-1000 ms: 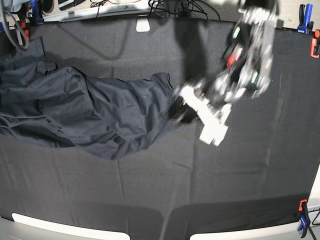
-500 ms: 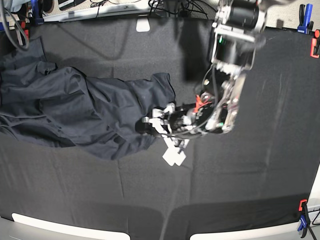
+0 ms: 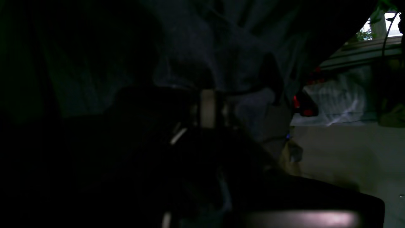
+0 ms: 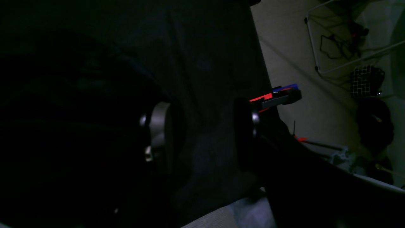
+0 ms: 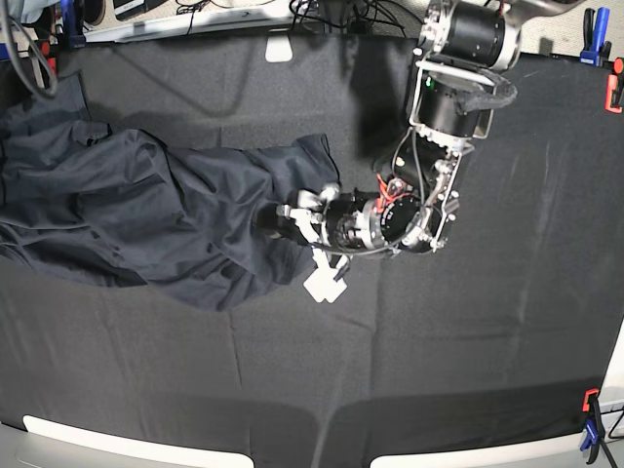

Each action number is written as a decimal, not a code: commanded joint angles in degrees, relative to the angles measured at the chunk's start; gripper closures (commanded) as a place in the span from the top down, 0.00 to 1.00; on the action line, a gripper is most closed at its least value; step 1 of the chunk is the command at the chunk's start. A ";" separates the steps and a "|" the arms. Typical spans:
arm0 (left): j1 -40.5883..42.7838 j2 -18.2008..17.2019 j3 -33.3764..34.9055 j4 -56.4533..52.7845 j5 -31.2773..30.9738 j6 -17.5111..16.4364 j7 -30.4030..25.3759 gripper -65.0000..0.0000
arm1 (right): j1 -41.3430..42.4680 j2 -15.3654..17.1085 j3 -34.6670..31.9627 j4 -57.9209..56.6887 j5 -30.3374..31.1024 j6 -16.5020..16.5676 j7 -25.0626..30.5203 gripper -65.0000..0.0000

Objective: Layout the t-shirt on the table in an organized manner, then fold the t-shirt properly
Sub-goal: 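Lower the left gripper onto the shirt's bunched end and grasp it, then pull the grasped shirt end away from the right gripper with the left gripper, then hold the shirt with both grippers and stretch it apart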

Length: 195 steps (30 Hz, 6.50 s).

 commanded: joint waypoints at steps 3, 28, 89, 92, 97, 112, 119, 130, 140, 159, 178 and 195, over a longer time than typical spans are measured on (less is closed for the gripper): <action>-1.57 0.46 0.07 0.85 -1.55 -0.63 1.95 0.00 | 0.98 2.03 0.57 0.98 0.22 -0.81 0.92 0.44; 1.38 -1.01 0.00 17.68 14.49 5.16 -0.63 0.36 | 0.98 0.79 0.57 0.98 2.60 -0.79 0.87 0.44; 11.47 -3.65 0.07 17.64 -0.50 6.43 -3.17 0.31 | 1.01 0.81 0.57 0.98 3.26 -0.79 1.16 0.44; 11.45 -3.67 0.07 17.64 4.63 6.49 -5.40 0.24 | 0.98 0.81 0.57 0.98 3.28 -0.79 1.16 0.44; 11.45 -3.67 0.07 17.64 4.46 6.49 -5.27 0.00 | 0.98 0.81 0.57 0.98 3.26 -0.76 1.16 0.44; 11.15 -8.61 0.00 19.91 -0.70 4.13 13.29 0.00 | 0.98 0.79 0.57 0.98 3.26 -0.79 1.16 0.44; 11.80 -19.85 0.00 21.99 -9.57 4.52 13.35 0.00 | 0.98 0.79 0.57 0.98 3.26 -0.79 1.16 0.44; 22.49 -27.02 0.00 24.20 -32.35 0.02 17.81 0.00 | 0.98 0.79 0.57 0.98 3.30 -0.79 1.14 0.44; 24.46 -23.45 0.00 39.60 -24.06 -1.33 13.46 0.00 | 0.98 0.02 0.52 1.01 26.10 4.55 -0.24 0.44; 24.44 -23.47 0.00 41.09 -20.50 -0.42 10.99 0.00 | -2.93 -26.80 0.50 22.51 32.02 8.14 -0.92 0.44; 19.76 -22.86 -0.04 41.09 -9.16 -0.15 1.97 0.00 | -42.12 -42.23 -10.05 65.29 31.54 8.14 -0.83 0.44; 27.89 -34.56 -11.56 49.62 -6.64 8.92 7.30 0.00 | -44.72 -41.90 -26.29 65.51 19.78 8.14 0.66 0.44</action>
